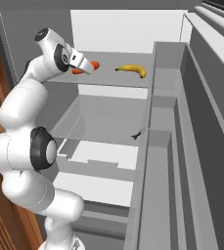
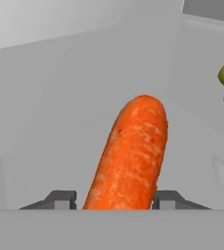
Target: Open the fridge, remove the banana, carrot, and fish, and place them on any counter.
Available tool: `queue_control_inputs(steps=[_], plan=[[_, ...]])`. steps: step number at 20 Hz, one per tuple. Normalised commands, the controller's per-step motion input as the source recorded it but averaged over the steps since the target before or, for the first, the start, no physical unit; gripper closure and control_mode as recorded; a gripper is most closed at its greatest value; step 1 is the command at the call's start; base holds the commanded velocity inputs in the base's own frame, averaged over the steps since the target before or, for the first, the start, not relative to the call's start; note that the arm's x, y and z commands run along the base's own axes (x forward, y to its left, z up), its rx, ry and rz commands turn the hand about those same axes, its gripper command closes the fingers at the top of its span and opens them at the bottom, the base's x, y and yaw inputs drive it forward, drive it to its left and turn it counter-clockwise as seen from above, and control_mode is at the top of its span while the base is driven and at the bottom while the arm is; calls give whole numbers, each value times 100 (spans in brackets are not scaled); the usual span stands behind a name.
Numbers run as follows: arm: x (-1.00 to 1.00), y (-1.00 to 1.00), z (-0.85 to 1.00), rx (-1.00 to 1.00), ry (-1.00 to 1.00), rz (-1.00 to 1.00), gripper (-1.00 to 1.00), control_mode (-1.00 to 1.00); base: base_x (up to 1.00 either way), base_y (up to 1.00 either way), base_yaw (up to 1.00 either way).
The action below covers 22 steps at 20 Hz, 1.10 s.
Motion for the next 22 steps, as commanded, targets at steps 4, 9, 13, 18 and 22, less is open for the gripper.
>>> queue_control_inputs(steps=[4, 9, 13, 18, 22], plan=[[-2, -14, -23, 0, -2, 1, 100, -100, 0, 0, 0], [-74, -30, -1, 8, -12, 15, 100, -100, 0, 0, 0], [-100, -27, 23, 6, -11, 24, 100, -100, 0, 0, 0], [-100, -28, 16, 0, -4, 26, 100, -100, 0, 0, 0], [-100, -8, 14, 0, 2, 22, 100, -100, 0, 0, 0]])
